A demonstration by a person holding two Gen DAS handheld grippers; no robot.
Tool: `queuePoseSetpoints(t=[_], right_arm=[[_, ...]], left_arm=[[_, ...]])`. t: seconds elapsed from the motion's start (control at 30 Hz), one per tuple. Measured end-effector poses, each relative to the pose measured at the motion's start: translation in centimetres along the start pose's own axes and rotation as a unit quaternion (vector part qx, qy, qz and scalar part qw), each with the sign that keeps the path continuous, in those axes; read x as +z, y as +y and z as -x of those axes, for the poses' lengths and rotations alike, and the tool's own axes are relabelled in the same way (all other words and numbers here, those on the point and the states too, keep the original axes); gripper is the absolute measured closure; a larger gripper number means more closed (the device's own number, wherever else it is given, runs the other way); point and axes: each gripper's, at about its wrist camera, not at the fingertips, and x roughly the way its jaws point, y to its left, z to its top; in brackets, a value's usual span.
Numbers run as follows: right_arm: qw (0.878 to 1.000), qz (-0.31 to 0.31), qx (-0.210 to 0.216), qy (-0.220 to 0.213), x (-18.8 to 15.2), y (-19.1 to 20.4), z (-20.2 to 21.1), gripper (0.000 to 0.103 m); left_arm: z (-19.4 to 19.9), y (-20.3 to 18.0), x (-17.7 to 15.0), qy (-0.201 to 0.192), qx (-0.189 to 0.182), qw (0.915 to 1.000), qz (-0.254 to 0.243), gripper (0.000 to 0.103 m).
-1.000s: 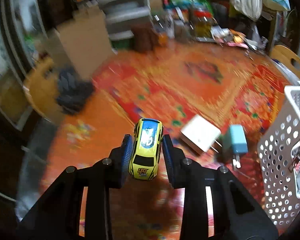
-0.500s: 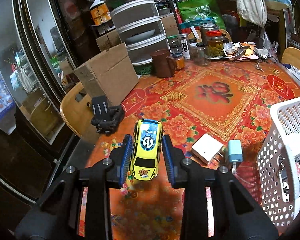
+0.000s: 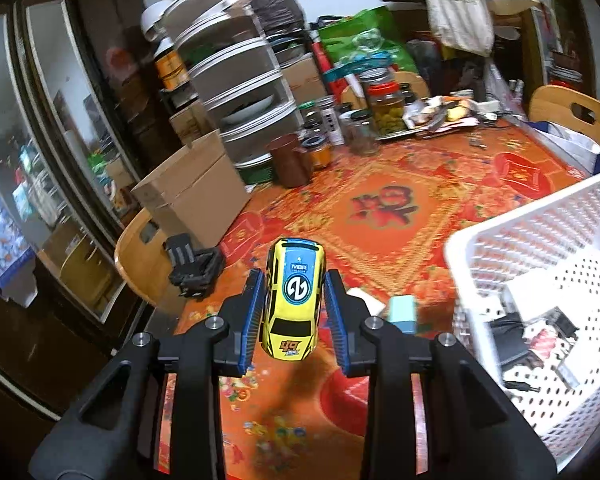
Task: Organize rigid objects
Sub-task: 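Carry the yellow toy car into the basket and release it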
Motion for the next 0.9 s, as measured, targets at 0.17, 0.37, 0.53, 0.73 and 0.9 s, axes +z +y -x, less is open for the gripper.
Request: queuePoseSetpoints(t=[0.17, 0.37, 0.53, 0.73, 0.9], right_arm=[[1.0, 0.001, 0.004, 0.0, 0.0, -0.1, 0.0, 0.091], [1.0, 0.001, 0.006, 0.0, 0.0, 0.0, 0.0, 0.091], [1.0, -0.001, 0.01, -0.001, 0.0, -0.1, -0.1, 0.091], [1.0, -0.002, 0.012, -0.001, 0.0, -0.3, -0.2, 0.091], [1.0, -0.001, 0.013, -0.001, 0.1, -0.3, -0.2, 0.091]], left_arm=[[3.0, -4.1, 0.4, -0.01, -0.072, 0.9967, -0.036, 0.075], [2.6, -13.0, -0.2, 0.069, -0.197, 0.9682, -0.138, 0.075], [0.5, -17.9, 0.3, 0.125, -0.193, 0.951, -0.206, 0.075], [-1.5, -21.5, 1.3, 0.177, -0.194, 0.9299, -0.258, 0.075], [-3.2, -23.6, 1.4, 0.207, -0.21, 0.916, -0.272, 0.075]])
